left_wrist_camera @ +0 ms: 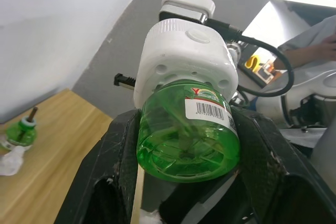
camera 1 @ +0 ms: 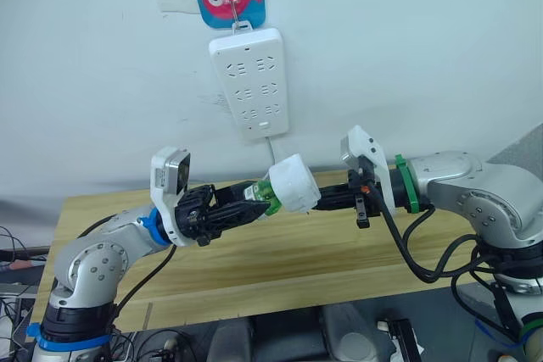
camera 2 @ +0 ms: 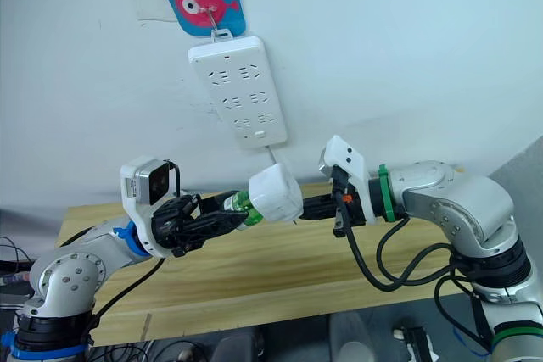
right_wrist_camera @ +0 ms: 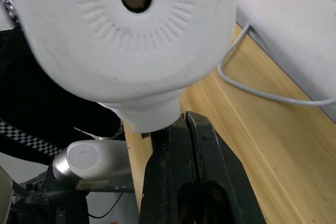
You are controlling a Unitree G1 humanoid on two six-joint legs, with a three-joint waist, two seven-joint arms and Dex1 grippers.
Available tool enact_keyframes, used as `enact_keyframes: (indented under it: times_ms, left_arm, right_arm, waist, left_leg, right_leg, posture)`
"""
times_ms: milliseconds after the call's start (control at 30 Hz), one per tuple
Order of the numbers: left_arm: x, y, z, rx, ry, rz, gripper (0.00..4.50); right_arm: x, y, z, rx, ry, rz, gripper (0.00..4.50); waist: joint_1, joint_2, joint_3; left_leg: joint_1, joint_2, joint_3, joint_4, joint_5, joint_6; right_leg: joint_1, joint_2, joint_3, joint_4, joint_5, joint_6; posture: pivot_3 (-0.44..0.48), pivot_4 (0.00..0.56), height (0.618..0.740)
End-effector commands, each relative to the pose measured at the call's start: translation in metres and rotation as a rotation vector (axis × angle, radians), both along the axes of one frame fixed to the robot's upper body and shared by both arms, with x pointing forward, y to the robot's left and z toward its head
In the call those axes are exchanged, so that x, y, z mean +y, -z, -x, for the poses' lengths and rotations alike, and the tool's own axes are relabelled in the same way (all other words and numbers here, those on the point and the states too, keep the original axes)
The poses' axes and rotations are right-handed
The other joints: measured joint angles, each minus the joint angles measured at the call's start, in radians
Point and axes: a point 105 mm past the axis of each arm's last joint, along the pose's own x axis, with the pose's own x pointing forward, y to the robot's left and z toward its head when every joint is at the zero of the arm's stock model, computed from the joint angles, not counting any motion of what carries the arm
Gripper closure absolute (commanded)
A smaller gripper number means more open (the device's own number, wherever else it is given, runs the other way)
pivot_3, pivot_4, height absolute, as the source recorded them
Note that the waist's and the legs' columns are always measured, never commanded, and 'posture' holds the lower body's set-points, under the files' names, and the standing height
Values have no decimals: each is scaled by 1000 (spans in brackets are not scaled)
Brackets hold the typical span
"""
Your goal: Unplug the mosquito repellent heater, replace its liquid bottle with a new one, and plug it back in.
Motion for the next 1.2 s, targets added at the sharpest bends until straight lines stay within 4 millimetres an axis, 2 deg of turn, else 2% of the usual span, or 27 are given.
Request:
enact_keyframes:
  times_ms: [33,333,700,967,1200]
  left_arm:
    - [-2,7,-5,2,-40,-45,2224]
    - [0,0,-1,-19,-13,-4,2224]
    - [9,0,4,-17,-9,-16,2224]
    - [4,-8,6,19,35,33,2224]
    - [0,-9,5,49,42,49,2224]
  right_arm:
    - [11,-21,21,-63,-122,-57,4477]
    - [10,-20,20,-49,-117,-58,4477]
    - [-20,-11,2,-19,-5,-5,4477]
    - [-12,-2,-7,-26,12,-9,4477]
    - [4,-3,-1,-34,-46,-39,4477]
  waist:
    - [0,0,0]
    - [0,0,0]
    - [2,0,0]
    - [1,0,0]
    - [1,0,0]
  left_leg:
    - [0,0,0,0,0,0]
    - [0,0,0,0,0,1]
    - [0,0,0,0,-1,1]
    - [0,0,0,0,-1,1]
    - [0,0,0,0,-1,1]
  right_leg:
    - [0,0,0,0,0,0]
    - [0,0,0,0,0,0]
    - [0,0,0,-1,0,0]
    - [0,0,0,0,0,0]
    - [0,0,0,-1,0,0]
  posture:
    - [-259,253,740]
    - [-251,252,740]
    - [-251,248,740]
    - [-251,248,740]
    - [-245,252,740]
